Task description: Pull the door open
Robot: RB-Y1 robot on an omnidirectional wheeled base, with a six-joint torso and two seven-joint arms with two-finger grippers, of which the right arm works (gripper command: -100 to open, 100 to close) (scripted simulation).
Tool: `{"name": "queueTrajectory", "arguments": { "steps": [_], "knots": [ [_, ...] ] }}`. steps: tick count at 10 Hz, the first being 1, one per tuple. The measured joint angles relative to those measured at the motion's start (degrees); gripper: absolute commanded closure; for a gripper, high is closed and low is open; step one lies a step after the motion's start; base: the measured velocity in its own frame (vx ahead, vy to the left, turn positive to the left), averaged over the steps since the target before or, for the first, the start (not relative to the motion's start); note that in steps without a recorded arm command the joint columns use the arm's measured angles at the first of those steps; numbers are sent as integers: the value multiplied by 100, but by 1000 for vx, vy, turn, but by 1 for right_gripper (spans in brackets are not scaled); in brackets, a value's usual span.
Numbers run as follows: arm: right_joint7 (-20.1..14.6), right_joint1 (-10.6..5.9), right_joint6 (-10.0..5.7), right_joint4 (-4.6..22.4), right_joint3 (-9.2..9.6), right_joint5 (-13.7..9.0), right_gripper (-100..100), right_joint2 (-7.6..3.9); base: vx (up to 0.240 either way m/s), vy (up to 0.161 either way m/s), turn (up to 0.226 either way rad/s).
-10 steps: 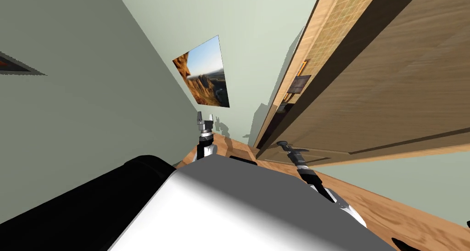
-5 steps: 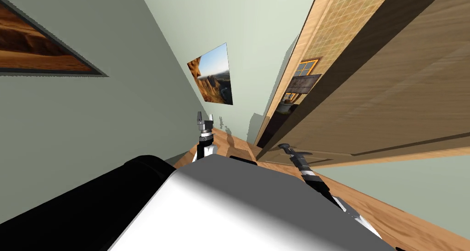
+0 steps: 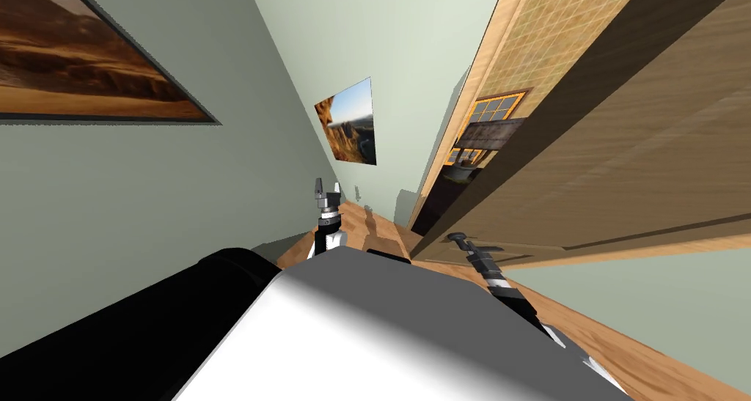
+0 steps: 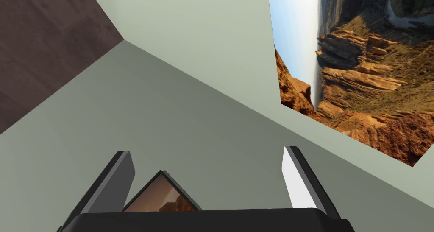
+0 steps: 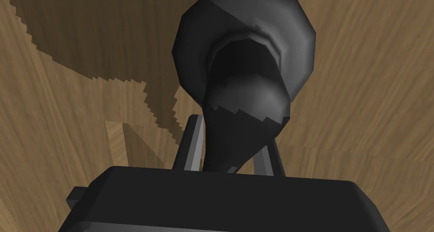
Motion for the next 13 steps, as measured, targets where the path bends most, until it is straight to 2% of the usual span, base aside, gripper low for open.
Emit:
{"name": "queueTrajectory", "arguments": {
  "steps": [3,7,9,11,13],
  "knots": [
    [-21,39,-113,7,41,-23,100,-40,-237,-115,201],
    [-58,62,-353,190,130,-39,100,-73,-238,-112,198],
    [-80,25,-486,325,170,-42,100,-79,-160,-53,71],
    [-42,-7,-441,354,219,-113,100,-52,-171,-81,213],
    [118,-79,-257,221,280,-306,100,-21,-244,-93,224]
  ]
}}
